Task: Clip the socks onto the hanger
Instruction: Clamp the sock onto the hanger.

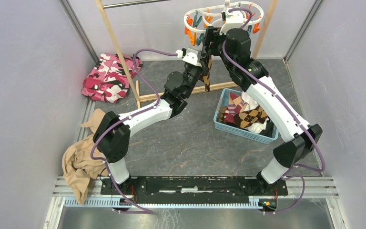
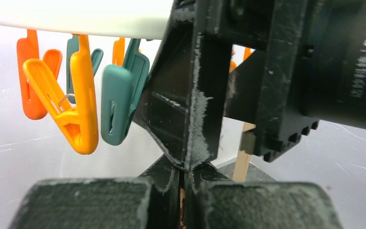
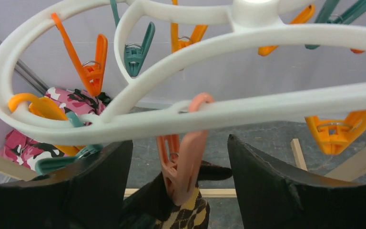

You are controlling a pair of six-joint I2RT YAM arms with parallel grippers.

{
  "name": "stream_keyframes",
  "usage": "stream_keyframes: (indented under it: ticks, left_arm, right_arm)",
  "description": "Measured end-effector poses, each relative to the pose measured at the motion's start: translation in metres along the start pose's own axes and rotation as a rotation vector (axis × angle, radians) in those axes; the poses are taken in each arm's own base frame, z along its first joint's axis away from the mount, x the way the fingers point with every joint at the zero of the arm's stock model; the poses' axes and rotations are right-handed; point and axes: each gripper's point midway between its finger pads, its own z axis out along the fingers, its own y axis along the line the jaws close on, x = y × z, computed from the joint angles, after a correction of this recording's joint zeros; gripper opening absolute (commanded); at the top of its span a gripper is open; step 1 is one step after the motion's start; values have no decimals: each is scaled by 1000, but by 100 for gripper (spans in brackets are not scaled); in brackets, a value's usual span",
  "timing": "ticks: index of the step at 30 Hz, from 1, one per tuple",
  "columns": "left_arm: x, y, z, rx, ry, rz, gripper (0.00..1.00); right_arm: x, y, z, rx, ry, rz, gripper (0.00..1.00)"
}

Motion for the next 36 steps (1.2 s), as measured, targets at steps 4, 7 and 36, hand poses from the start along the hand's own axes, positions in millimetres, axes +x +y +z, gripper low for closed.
stream_keyframes:
  ticks: [4, 7, 36]
  left_arm:
    - [1, 0, 0, 1, 3, 0, 2]
    - [0, 0, 0, 1, 0, 0, 2]
    - [14, 22, -6, 196, 62, -299, 68]
  right_arm:
    - [1, -4, -10, -34, -14, 18, 91]
    - [-5, -10, -21, -61, -38, 27, 95]
    - [18, -67, -119, -177, -283, -226, 98]
